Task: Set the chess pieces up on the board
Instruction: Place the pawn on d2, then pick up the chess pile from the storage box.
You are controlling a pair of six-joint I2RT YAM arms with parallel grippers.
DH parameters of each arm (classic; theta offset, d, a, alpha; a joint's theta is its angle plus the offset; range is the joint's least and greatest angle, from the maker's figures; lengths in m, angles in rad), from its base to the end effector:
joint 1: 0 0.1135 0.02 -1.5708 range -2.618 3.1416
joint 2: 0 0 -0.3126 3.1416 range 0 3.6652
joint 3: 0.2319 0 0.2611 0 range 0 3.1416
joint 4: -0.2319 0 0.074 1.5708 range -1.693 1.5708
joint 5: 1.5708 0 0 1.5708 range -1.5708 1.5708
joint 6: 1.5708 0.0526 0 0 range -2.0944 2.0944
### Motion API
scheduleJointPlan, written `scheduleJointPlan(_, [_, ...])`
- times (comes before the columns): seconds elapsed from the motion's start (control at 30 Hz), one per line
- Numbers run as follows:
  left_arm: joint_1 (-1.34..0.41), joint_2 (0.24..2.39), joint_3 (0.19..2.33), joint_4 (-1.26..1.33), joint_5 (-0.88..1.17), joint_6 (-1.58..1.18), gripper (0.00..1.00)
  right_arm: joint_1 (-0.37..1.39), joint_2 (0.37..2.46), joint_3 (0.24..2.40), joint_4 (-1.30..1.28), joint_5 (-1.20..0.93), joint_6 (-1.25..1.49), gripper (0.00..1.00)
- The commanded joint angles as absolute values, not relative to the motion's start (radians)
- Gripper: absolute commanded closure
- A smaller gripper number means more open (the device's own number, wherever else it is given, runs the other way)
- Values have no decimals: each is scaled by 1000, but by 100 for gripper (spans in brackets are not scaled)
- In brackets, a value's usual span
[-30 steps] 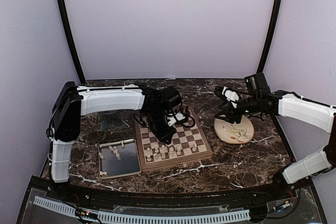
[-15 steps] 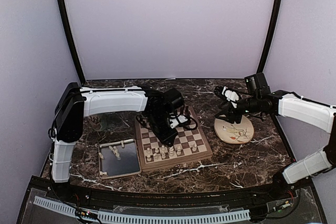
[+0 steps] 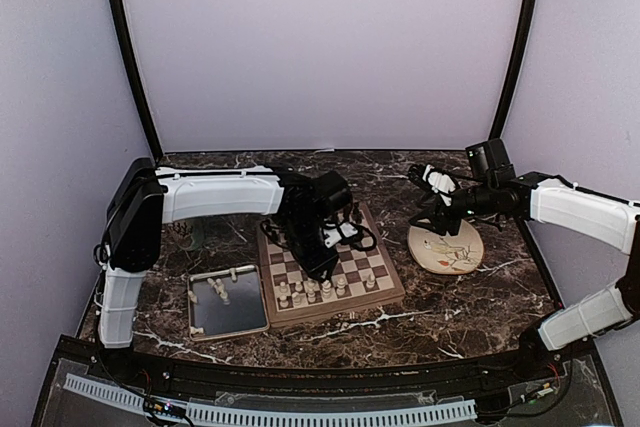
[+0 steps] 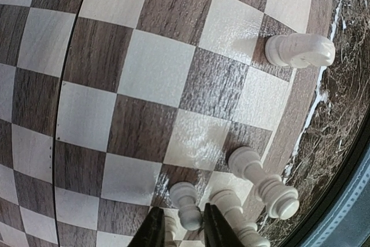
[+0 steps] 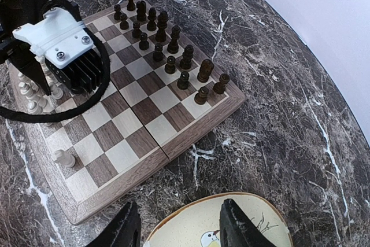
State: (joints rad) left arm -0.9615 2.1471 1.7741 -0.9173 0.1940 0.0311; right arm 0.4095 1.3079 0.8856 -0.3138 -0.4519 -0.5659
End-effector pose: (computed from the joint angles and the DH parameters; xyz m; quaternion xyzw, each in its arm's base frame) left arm 0.2685 -0.4024 0.2182 0.4812 0.8602 -0.1481 0.0813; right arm 0.2523 0.1346 0.2845 -0.4977 0.7445 0.1733 0.4098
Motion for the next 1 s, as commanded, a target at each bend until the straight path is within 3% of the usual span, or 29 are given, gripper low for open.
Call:
scheduleJointPlan(0.0, [-971, 2146, 1800, -934, 196, 30, 73, 407, 1293, 876, -291, -453, -570, 53])
scheduleJointPlan(0.43, [-970, 2025, 1788, -962, 65, -7, 63, 407, 1294, 878, -297, -455, -572, 52])
scheduleJointPlan(0.73, [-894, 1650, 1426, -923, -204, -288, 61, 407, 1308, 880, -297, -458, -573, 52])
scheduleJointPlan(0.97, [-687, 1402, 1093, -870, -137, -476, 60, 406, 1313, 885, -301, -466, -576, 52])
